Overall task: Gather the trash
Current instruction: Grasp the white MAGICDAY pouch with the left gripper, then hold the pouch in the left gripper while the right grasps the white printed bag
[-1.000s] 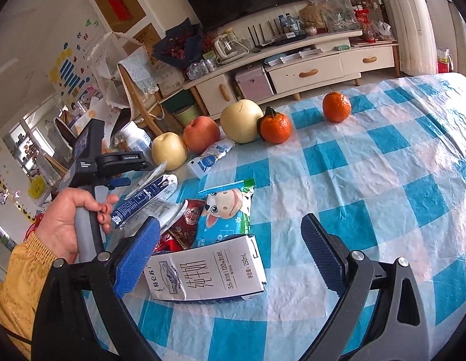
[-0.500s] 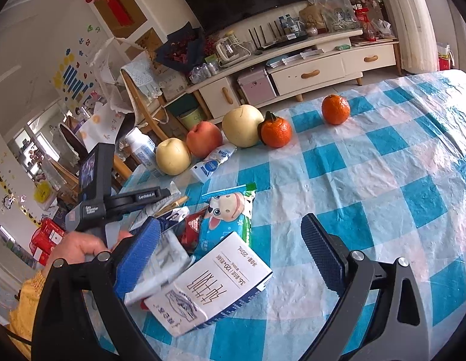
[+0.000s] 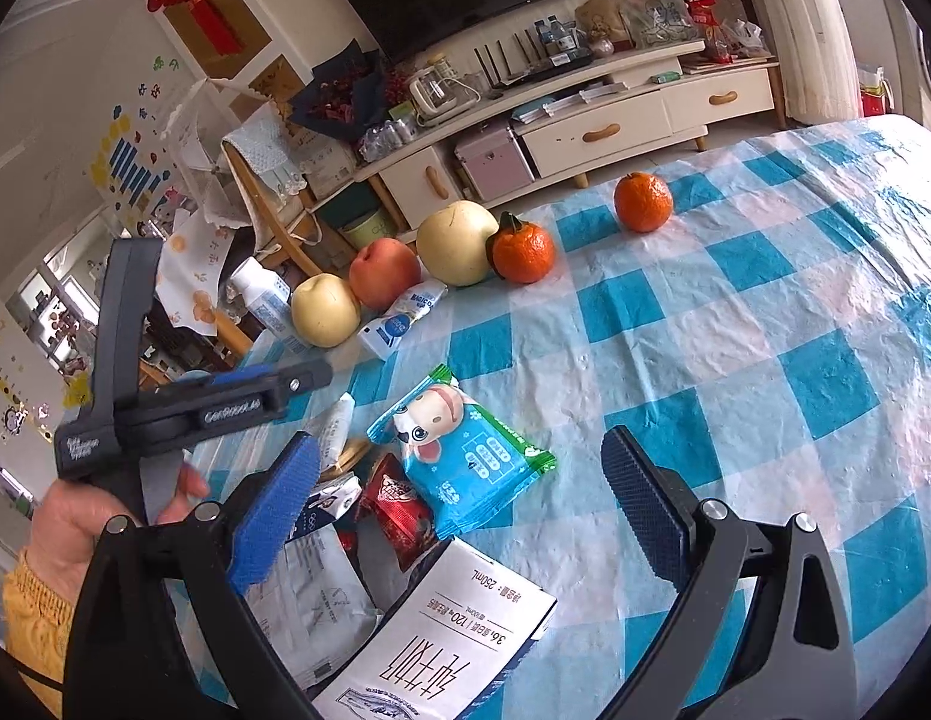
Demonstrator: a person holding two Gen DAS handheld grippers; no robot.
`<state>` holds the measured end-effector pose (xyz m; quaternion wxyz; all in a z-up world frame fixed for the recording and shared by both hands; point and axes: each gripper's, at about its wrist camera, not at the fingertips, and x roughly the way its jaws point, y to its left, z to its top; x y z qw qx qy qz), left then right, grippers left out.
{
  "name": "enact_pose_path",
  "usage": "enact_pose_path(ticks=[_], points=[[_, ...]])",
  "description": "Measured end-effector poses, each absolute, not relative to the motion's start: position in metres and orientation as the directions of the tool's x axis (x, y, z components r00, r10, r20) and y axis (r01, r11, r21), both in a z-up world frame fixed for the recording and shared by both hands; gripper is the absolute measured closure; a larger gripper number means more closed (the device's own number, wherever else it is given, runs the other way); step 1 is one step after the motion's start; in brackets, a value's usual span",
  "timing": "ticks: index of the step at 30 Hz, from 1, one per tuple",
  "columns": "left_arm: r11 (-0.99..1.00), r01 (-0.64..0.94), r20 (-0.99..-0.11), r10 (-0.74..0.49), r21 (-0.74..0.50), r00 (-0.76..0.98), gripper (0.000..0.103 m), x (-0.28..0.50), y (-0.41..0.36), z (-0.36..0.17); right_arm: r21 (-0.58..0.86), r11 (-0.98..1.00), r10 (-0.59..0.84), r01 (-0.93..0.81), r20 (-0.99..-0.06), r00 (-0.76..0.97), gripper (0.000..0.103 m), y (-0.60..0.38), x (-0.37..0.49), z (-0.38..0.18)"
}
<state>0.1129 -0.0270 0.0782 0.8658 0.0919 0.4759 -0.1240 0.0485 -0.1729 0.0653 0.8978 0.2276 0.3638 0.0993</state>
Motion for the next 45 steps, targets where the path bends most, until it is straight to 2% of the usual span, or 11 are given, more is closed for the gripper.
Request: enact_pose_path(ticks=[8, 12, 15, 18, 22, 30, 39, 45], points=[[0.93, 0.365, -0.899, -0.119, 0.047, 0.421, 0.034, 0.188, -0.05, 0.043, 0.493, 0.87, 0.361, -0.01, -0.624, 0.693, 0.008, -0.173, 0.051, 0.061], [0.936, 0.341, -0.909, -0.063, 0.09, 0.413, 0.034, 0.209, -0.052, 0.03, 0.503, 0.864, 0.377, -0.019, -0.623, 0.685, 0.008, -0.172, 0.051, 0.06], [0.945, 0.319, -0.917, -0.06, 0.075, 0.395, 0.035, 0.22, -0.048, 0.023, 0.505, 0.863, 0.384, -0.024, -0.623, 0.682, 0.008, -0.172, 0.051, 0.06], [0.944, 0.317, -0.921, -0.038, 0.094, 0.387, 0.041, 0.224, -0.05, 0.016, 0.508, 0.861, 0.387, -0.023, -0.624, 0.679, 0.008, -0.173, 0.051, 0.06], [0.948, 0.306, -0.916, -0.041, 0.091, 0.4, 0.044, 0.224, -0.05, 0.018, 0.503, 0.864, 0.383, -0.022, -0.629, 0.677, 0.008, -0.174, 0.051, 0.059], [0.952, 0.3, -0.903, -0.072, 0.064, 0.424, 0.065, 0.201, -0.045, 0.035, 0.477, 0.879, 0.369, 0.005, -0.686, 0.627, 0.008, -0.175, 0.055, 0.047], [0.951, 0.309, -0.882, -0.149, -0.004, 0.447, 0.068, 0.154, -0.035, 0.051, 0.482, 0.876, 0.403, -0.019, -0.711, 0.575, 0.008, -0.174, 0.049, 0.039], [0.953, 0.299, -0.843, -0.19, -0.037, 0.503, 0.068, 0.114, -0.013, 0.081, 0.481, 0.876, 0.421, -0.033, -0.729, 0.54, 0.008, -0.174, 0.043, 0.034]])
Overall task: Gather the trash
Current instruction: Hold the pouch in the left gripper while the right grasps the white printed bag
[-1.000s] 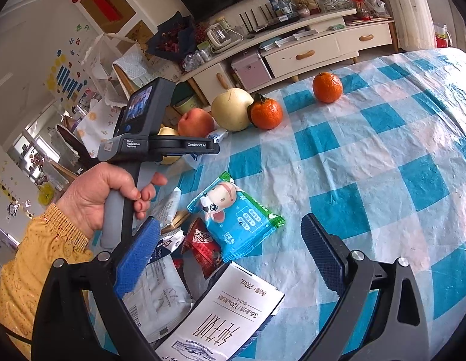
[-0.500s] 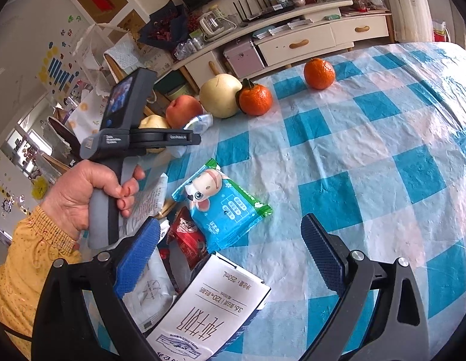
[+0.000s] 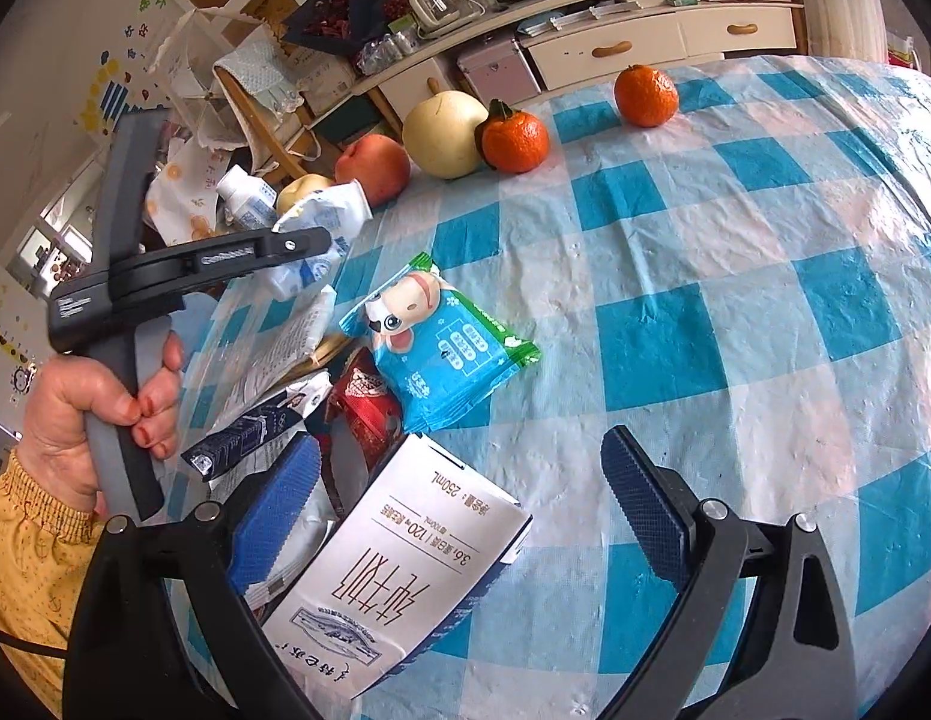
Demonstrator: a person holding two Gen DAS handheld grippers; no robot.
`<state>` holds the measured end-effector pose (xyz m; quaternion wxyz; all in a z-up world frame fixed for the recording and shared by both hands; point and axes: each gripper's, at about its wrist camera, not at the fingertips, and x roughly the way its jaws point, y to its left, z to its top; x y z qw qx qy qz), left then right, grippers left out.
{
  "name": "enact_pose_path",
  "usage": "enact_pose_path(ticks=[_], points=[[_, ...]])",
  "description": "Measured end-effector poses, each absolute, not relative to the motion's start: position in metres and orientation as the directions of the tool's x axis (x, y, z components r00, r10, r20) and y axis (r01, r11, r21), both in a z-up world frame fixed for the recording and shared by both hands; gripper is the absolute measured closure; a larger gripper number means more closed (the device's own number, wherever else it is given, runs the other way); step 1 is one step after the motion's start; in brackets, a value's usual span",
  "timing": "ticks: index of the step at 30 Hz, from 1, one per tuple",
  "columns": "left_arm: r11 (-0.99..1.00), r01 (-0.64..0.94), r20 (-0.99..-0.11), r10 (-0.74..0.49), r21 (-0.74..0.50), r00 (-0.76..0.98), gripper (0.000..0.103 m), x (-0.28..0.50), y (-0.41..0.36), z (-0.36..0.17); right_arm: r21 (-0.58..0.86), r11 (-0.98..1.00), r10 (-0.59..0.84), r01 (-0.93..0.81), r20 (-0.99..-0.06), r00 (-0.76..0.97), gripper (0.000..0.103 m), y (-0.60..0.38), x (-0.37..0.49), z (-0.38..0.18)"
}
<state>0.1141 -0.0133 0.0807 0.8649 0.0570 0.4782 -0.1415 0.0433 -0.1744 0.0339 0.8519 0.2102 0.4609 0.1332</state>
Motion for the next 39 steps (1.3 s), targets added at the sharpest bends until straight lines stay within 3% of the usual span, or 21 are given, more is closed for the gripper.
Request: enact_pose_path(ticks=[9, 18, 22, 28, 39], points=[[0.958, 0.271, -0.778, -0.24, -0.093, 0.581, 0.068, 0.034, 0.027, 0.117, 0.424, 0.903, 0.401, -0.074, -0.766, 0.503, 0.008, -0.156, 0.034, 0.026], [0.965, 0.173, -0.741, -0.262, -0.197, 0.618, 0.068, -0.046, 0.08, 0.1, 0.386, 0.916, 0.387, -0.106, -0.784, 0.485, 0.021, -0.144, 0.026, 0.018], [0.947, 0.136, -0.71, -0.309, -0.291, 0.632, 0.067, -0.071, 0.104, 0.09, 0.266, 0.953, 0.303, -0.147, -0.777, 0.552, 0.02, -0.134, 0.018, 0.03], [0.927, 0.116, -0.685, -0.344, -0.357, 0.642, 0.067, -0.079, 0.136, 0.082, 0.277, 0.909, 0.415, -0.311, -0.662, 0.625, 0.008, -0.109, 0.002, 0.064], [0.887, 0.098, -0.644, -0.4, -0.452, 0.652, 0.067, -0.073, 0.191, 0.063, 0.171, 0.863, 0.41, -0.475, -0.786, 0.463, 0.007, -0.034, 0.022, 0.029]])
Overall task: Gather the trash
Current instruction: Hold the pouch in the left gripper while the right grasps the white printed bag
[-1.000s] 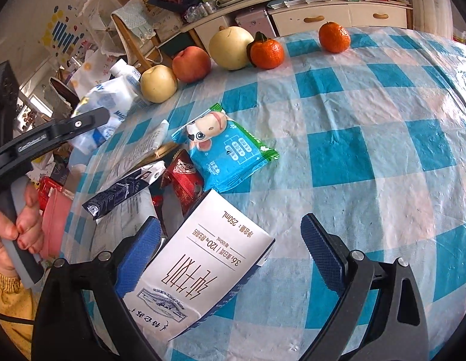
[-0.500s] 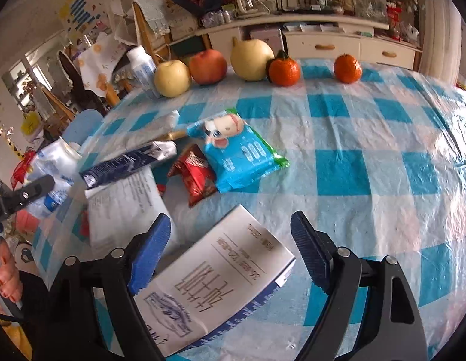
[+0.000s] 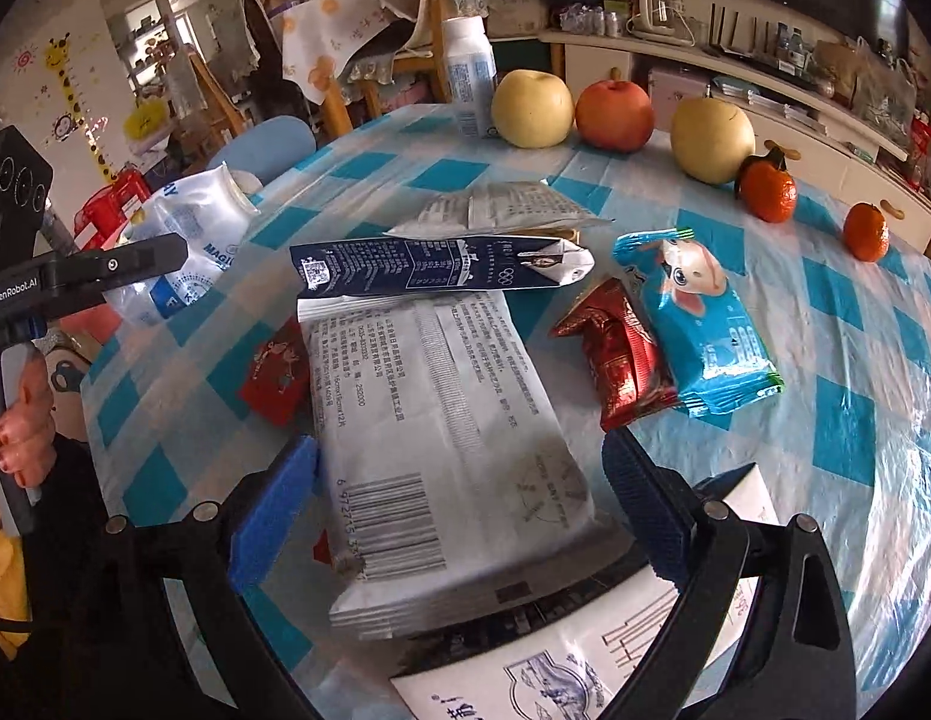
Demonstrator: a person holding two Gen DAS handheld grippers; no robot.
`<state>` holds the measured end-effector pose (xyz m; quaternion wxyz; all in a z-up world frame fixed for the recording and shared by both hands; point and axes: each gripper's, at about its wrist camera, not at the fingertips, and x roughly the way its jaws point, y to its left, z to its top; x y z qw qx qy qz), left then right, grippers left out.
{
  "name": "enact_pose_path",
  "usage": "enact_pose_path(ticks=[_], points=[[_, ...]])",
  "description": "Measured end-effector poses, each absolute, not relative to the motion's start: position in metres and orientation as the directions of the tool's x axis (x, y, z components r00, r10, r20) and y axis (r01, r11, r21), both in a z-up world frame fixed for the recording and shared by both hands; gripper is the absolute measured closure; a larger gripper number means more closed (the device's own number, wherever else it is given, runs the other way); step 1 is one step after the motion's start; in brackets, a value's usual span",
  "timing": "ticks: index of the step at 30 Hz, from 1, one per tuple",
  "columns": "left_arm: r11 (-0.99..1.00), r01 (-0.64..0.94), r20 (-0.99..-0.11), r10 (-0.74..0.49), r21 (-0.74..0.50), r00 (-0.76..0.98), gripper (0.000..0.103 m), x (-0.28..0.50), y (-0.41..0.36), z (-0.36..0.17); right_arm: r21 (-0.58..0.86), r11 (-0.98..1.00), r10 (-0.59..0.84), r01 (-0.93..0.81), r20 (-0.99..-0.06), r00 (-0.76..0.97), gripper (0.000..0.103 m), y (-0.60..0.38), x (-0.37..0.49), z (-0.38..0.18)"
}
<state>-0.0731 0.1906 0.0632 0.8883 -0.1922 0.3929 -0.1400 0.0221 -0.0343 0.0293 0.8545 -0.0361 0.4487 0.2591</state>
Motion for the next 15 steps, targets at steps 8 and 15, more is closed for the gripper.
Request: enact_pose_path(ticks=[8, 15], points=[[0.882, 0.071, -0.645, -0.392, -0.465, 0.656, 0.067, -0.066, 0.211, 0.053, 0.101, 0.872, 0.354, -0.479, -0.806, 0.474, 0.007, -0.015, 0.025, 0.016], [0.896, 0.071, -0.65, -0.369, -0.437, 0.664, 0.067, -0.063, 0.213, 0.054, 0.137, 0.882, 0.374, -0.451, -0.785, 0.494, 0.024, -0.017, 0.02, 0.025]])
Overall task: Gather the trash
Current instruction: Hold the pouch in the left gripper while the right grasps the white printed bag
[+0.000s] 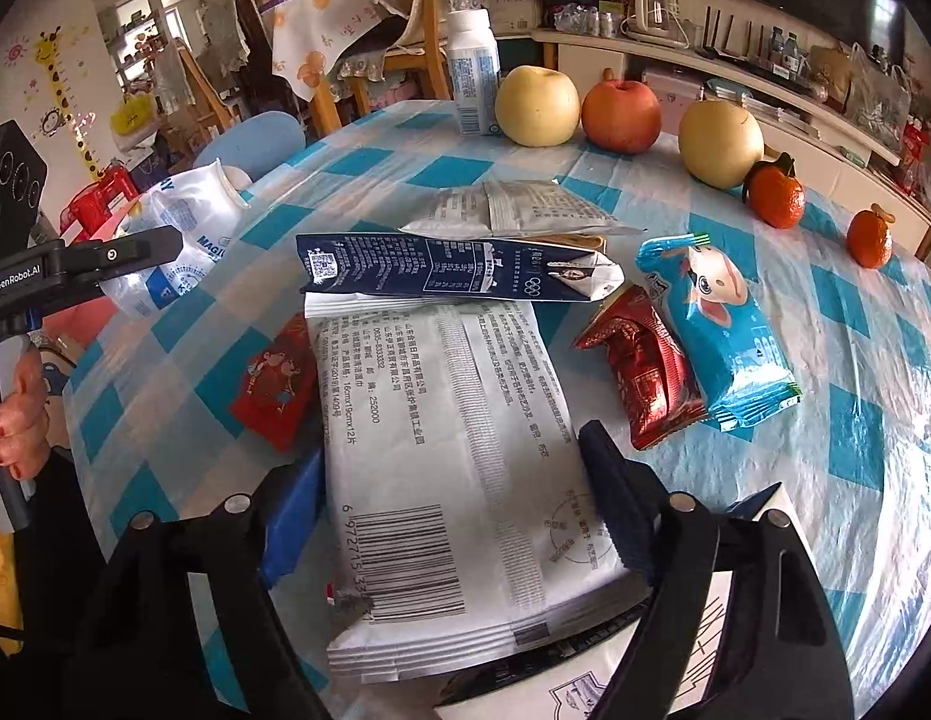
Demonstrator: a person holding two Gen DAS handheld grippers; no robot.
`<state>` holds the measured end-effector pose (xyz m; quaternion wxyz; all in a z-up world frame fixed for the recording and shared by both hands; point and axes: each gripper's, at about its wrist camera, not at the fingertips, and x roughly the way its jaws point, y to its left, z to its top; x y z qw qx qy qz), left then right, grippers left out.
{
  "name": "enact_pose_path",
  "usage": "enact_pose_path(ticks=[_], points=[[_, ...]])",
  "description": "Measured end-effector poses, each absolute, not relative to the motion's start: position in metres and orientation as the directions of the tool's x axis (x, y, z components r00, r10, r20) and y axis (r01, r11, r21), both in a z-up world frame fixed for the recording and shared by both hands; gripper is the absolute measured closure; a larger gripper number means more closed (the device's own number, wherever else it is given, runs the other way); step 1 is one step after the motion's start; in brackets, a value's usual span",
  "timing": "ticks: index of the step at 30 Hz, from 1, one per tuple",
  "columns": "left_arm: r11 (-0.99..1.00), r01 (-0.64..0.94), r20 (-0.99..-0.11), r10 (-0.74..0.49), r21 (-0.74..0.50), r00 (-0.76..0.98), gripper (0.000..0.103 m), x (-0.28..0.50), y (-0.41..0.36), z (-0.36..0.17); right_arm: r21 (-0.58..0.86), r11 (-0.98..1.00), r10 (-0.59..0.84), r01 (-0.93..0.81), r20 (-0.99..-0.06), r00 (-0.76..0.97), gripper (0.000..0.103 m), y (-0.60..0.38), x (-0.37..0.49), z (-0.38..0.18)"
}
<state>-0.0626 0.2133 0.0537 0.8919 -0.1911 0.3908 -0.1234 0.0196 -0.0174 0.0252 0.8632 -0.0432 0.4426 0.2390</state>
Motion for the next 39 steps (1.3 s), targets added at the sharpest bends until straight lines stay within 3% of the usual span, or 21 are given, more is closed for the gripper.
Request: enact_pose_path(ticks=[9, 12, 13, 15, 18, 19, 21, 22, 23, 28, 32, 33, 35, 39], points=[[0.89, 0.088, -0.627, -0.382, -0.447, 0.679, 0.067, -0.068, 0.219, 0.059, 0.079, 0.897, 0.333, -0.434, -0.767, 0.549, 0.037, 0.002, -0.002, 0.042], [0.891, 0.09, -0.618, -0.379, -0.446, 0.688, 0.067, -0.071, 0.223, 0.063, 0.066, 0.9, 0.325, -0.43, -0.759, 0.564, 0.052, 0.007, -0.011, 0.049], [0.889, 0.09, -0.614, -0.38, -0.449, 0.692, 0.067, -0.072, 0.225, 0.064, 0.069, 0.896, 0.334, -0.438, -0.753, 0.567, 0.074, 0.009, -0.014, 0.052], [0.886, 0.089, -0.607, -0.382, -0.455, 0.697, 0.067, -0.074, 0.229, 0.066, 0.016, 0.901, 0.295, -0.433, -0.753, 0.588, 0.076, 0.015, -0.017, 0.057], [0.888, 0.084, -0.608, -0.376, -0.453, 0.699, 0.067, -0.076, 0.232, 0.066, 0.012, 0.907, 0.283, -0.421, -0.758, 0.588, 0.074, 0.015, -0.017, 0.053], [0.887, 0.082, -0.608, -0.377, -0.454, 0.699, 0.067, -0.076, 0.234, 0.066, 0.027, 0.91, 0.287, -0.414, -0.762, 0.581, 0.068, 0.013, -0.016, 0.05], [0.888, 0.081, -0.609, -0.373, -0.452, 0.7, 0.067, -0.078, 0.236, 0.067, 0.025, 0.921, 0.266, -0.388, -0.767, 0.583, 0.038, 0.009, -0.013, 0.043], [0.89, 0.08, -0.609, -0.371, -0.449, 0.701, 0.067, -0.078, 0.236, 0.067, 0.018, 0.925, 0.256, -0.38, -0.767, 0.588, 0.016, 0.007, -0.012, 0.041], [0.889, 0.08, -0.609, -0.372, -0.45, 0.701, 0.067, -0.078, 0.236, 0.067, 0.02, 0.924, 0.257, -0.381, -0.77, 0.584, 0.013, 0.005, -0.011, 0.039], [0.89, 0.084, -0.616, -0.376, -0.449, 0.692, 0.067, -0.076, 0.234, 0.064, 0.015, 0.942, 0.207, -0.335, -0.811, 0.547, 0.01, -0.001, 0.009, 0.023], [0.891, 0.084, -0.621, -0.377, -0.447, 0.687, 0.067, -0.073, 0.233, 0.061, 0.142, 0.936, 0.291, -0.323, -0.827, 0.481, 0.01, -0.009, 0.027, 0.009], [0.89, 0.082, -0.623, -0.376, -0.448, 0.686, 0.067, -0.072, 0.232, 0.06, 0.137, 0.938, 0.288, -0.319, -0.82, 0.495, 0.011, -0.009, 0.027, 0.01], [0.891, 0.08, -0.624, -0.375, -0.447, 0.686, 0.067, -0.071, 0.232, 0.06, 0.104, 0.939, 0.269, -0.327, -0.815, 0.513, 0.027, -0.004, 0.026, 0.011], [0.892, 0.076, -0.624, -0.371, -0.446, 0.688, 0.067, -0.071, 0.233, 0.06, 0.086, 0.938, 0.265, -0.337, -0.804, 0.533, 0.029, -0.001, 0.019, 0.014]])
